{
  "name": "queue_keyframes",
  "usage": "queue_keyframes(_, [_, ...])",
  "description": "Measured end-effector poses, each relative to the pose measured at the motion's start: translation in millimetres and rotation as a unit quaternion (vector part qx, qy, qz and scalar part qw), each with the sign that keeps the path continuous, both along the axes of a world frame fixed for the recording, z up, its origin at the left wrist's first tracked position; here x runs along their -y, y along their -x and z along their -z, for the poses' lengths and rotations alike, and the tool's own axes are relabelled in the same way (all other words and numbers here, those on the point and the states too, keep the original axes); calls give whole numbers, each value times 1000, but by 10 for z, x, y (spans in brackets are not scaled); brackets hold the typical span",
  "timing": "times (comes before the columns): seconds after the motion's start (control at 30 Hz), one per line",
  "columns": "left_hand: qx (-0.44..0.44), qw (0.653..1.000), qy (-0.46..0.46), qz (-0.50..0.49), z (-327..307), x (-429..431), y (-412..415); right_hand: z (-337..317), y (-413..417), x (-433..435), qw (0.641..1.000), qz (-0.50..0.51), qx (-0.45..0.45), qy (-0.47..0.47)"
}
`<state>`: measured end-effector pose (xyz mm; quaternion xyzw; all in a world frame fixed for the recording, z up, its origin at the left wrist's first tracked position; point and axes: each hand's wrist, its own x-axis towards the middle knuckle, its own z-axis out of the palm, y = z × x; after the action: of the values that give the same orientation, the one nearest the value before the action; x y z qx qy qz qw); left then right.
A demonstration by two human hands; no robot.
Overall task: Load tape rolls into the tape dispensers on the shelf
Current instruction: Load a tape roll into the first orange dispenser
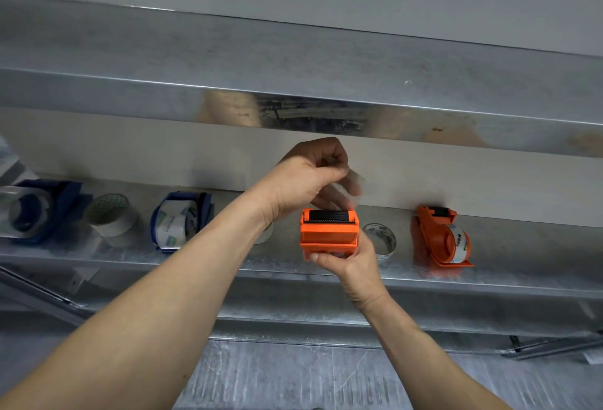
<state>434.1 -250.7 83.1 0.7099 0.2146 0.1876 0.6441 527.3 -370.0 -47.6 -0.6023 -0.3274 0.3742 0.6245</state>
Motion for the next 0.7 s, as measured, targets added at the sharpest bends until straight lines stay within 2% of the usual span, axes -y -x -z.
queue_keyframes(0.3, [46, 998, 39, -10, -7, -85, 88, -19, -64, -26, 1000, 7, -2, 3])
queue_keyframes(0.5, [42, 998, 29, -29, 17, -149, 180, -9, -29, -81, 1000, 5, -4, 9])
queue_keyframes(0.7, [32, 999, 20, -7, -25, -128, 116, -20, -3, -117, 1000, -8, 1, 19])
